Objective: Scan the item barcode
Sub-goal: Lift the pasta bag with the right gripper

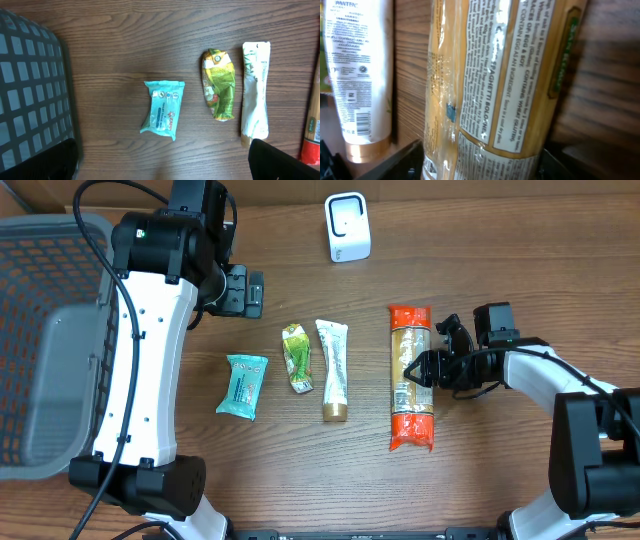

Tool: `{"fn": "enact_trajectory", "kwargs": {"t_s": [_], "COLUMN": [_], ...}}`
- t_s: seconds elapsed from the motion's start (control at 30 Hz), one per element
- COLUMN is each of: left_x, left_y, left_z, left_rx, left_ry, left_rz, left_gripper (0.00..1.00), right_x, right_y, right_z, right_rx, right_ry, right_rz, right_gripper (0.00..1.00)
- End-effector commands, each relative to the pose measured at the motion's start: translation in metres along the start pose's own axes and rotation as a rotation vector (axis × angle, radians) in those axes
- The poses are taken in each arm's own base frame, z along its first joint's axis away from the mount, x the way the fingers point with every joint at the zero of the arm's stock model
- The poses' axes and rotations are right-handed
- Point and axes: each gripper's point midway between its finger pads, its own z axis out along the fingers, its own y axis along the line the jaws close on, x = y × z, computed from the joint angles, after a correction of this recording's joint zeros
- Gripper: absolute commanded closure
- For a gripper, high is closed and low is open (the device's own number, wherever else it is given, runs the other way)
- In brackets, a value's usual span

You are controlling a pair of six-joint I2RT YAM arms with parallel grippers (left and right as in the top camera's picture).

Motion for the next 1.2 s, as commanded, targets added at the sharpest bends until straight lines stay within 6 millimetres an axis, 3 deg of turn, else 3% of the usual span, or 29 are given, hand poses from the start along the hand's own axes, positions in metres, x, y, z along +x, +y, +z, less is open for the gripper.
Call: {"fn": "enact_trajectory", "kwargs": {"t_s": [0.0, 0.1, 0.17, 0.23, 0.3, 0.43, 0.5, 0.6, 0.73, 0.8, 0.83, 0.97, 1.17], "left_x": [0.000, 0.000, 0.000, 0.000, 0.000, 0.000, 0.000, 0.000, 0.000, 0.000, 0.000, 0.000, 0.000], "left_y": [0.001, 0.001, 0.001, 0.001, 0.001, 0.001, 0.001, 0.001, 0.001, 0.001, 0.001, 0.001, 0.001], "left_z": [0.004, 0.004, 0.004, 0.004, 0.004, 0.004, 0.004, 0.004, 0.004, 0.004, 0.004, 0.004, 0.004], "left_rx": [-0.001, -0.001, -0.001, -0.001, -0.001, -0.001, -0.001, -0.001, -0.001, -0.001, -0.001, -0.001, -0.001], "left_ry": [0.011, 0.011, 0.011, 0.011, 0.011, 0.011, 0.011, 0.011, 0.011, 0.011, 0.011, 0.011, 0.011], "left_rz": [0.011, 0.011, 0.011, 0.011, 0.011, 0.011, 0.011, 0.011, 0.011, 0.011, 0.011, 0.011, 0.011], "left_gripper": [0.00, 0.00, 0.00, 0.00, 0.00, 0.00, 0.00, 0.00, 0.00, 0.00, 0.00, 0.00, 0.00], "right_x": [0.019, 0.022, 0.025, 0.029, 0.033, 0.041, 0.041, 0.042, 0.046, 0.048, 0.048, 0.036, 0.004], "right_y": [-0.011, -0.012, -0.014, -0.015, -0.018, -0.018, -0.017, -0.021, -0.021, -0.013, -0.008, 0.022, 0.078], "right_z": [0.013, 0.015, 0.017, 0.019, 0.023, 0.033, 0.037, 0.042, 0.047, 0.049, 0.049, 0.037, -0.017], "right_rx": [0.018, 0.011, 0.013, 0.013, 0.013, 0.013, 0.027, 0.099, 0.157, 0.124, 0.094, -0.106, -0.451], "right_ry": [0.036, 0.041, 0.041, 0.045, 0.052, 0.077, 0.081, 0.074, 0.082, 0.095, 0.102, 0.120, 0.102], "right_rz": [0.086, 0.097, 0.129, 0.141, 0.143, 0.136, 0.146, 0.177, 0.186, 0.199, 0.199, 0.226, 0.210], "right_gripper": [0.36, 0.44, 0.55, 0.58, 0.57, 0.38, 0.39, 0.47, 0.68, 0.91, 0.96, 0.96, 0.96]}}
